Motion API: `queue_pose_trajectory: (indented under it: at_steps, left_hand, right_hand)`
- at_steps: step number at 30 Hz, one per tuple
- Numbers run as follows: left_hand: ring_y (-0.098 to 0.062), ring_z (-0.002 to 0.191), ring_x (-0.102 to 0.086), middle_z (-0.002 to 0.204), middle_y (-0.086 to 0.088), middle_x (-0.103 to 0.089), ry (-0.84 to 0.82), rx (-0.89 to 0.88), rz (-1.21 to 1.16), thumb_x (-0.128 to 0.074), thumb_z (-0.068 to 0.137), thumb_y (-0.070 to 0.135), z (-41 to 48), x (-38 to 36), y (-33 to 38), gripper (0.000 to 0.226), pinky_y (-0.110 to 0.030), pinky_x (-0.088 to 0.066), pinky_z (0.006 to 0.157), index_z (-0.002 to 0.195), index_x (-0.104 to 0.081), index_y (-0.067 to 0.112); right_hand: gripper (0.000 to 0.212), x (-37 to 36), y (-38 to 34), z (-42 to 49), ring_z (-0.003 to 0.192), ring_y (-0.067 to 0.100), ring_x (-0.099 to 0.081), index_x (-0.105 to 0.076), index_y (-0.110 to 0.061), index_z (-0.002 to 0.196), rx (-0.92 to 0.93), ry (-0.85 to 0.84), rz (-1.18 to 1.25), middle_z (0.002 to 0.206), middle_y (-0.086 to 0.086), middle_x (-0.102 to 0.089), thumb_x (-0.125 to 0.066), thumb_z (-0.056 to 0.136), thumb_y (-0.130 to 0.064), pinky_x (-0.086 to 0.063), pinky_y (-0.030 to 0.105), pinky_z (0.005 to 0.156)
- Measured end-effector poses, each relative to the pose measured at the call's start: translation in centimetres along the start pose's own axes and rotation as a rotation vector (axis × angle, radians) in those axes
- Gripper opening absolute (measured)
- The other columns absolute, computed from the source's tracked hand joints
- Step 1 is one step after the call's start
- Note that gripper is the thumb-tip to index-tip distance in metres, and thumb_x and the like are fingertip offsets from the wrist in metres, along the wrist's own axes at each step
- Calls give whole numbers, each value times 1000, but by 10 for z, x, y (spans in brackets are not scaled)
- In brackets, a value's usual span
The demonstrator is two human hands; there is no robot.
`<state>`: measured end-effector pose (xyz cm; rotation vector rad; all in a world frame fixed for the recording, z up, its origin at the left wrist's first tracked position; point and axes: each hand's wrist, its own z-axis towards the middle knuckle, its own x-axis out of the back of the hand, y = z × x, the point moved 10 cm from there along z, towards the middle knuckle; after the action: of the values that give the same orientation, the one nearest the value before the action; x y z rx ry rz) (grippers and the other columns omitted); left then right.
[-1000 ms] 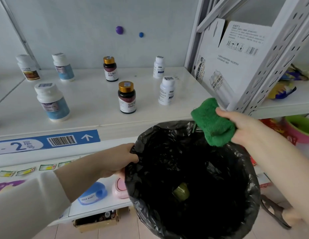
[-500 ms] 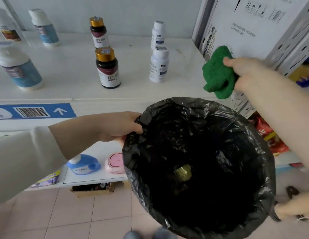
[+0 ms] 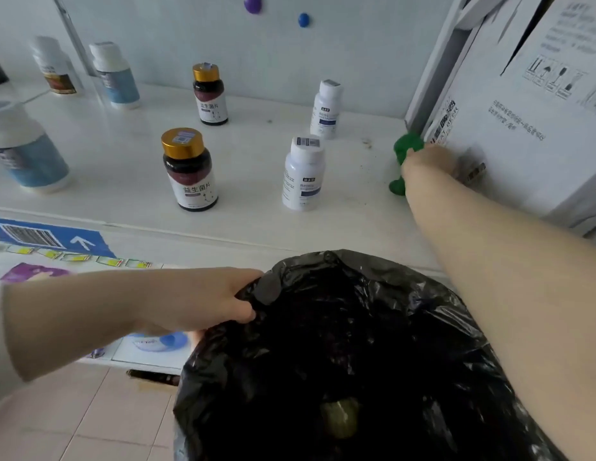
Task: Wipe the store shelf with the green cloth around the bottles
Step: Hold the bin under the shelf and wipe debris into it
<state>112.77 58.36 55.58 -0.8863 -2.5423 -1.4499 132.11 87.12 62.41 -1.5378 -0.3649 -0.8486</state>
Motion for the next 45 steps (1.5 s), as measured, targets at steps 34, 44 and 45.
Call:
queue_pose_trajectory:
  at_steps: [34,44,45]
  left_hand:
    - [-9,83,-67,107,-5,-66,-77,15,-89,-41,90,-2,9,-6,13,36,-16,-52,54,121,-51,13]
    - [-12,85,-67,108,-7,-66,-76,-7,-34,-42,89,-1,14,-6,6,34,-16,-50,53,116,-53,16]
    - [-10,83,-67,105,-5,-67,-74,-10,-33,-42,89,-1,14,-6,3,34,-15,-50,52,115,-53,17]
  right_hand:
    - [35,-20,-14,-113,110,5,-39,-48,-18,130,634,-688,-39,116,-13,-46,-44,96,-24,-26,3,84]
    - [35,-27,-28,-62,109,17,-49,-51,-21,129,497,-476,60,129,5,-54,-48,94,-21,-38,24,90]
    - [35,-30,-29,-66,109,15,-48,-51,-22,129,540,-483,41,130,3,-54,-48,94,-22,-36,22,90]
